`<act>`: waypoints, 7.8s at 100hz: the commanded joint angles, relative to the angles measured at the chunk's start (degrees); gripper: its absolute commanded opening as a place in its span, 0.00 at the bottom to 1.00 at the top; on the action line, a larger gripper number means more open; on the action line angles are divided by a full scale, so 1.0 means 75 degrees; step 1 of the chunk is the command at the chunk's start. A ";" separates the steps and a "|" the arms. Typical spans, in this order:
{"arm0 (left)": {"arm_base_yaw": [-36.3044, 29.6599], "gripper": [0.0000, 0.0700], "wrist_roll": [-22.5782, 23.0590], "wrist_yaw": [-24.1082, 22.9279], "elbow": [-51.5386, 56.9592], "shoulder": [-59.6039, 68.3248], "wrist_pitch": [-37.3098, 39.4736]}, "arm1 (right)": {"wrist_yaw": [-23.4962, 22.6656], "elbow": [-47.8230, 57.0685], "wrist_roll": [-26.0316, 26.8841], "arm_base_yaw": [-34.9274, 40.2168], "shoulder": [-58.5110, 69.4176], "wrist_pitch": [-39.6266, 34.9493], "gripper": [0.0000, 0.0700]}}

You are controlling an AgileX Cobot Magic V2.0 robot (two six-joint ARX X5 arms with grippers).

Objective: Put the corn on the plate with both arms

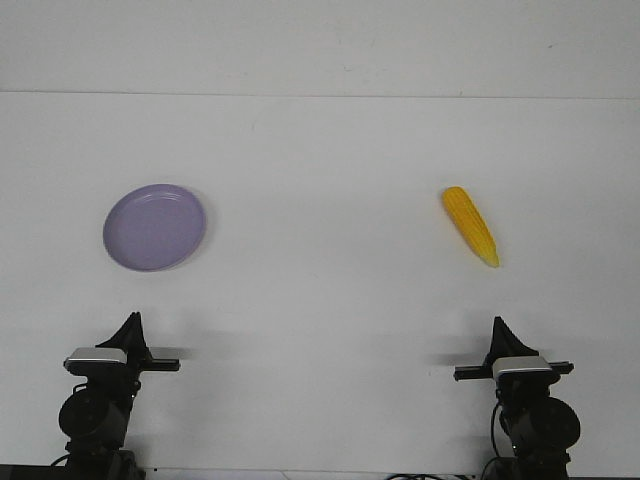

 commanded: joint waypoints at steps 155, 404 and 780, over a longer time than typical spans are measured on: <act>0.0283 0.77 -0.1647 -0.1105 0.4578 0.4864 -0.0854 | 0.0003 -0.0023 0.0102 0.0006 -0.0006 0.0079 0.01; -0.3351 0.01 -0.2903 0.2906 0.5814 1.0226 -0.1830 | 0.0003 -0.0023 0.0102 0.0006 -0.0006 0.0079 0.01; -0.3570 0.72 -0.2573 0.0723 0.3821 0.3357 -0.2632 | -0.0178 1.1546 -0.0460 0.1241 1.1299 -0.5426 0.46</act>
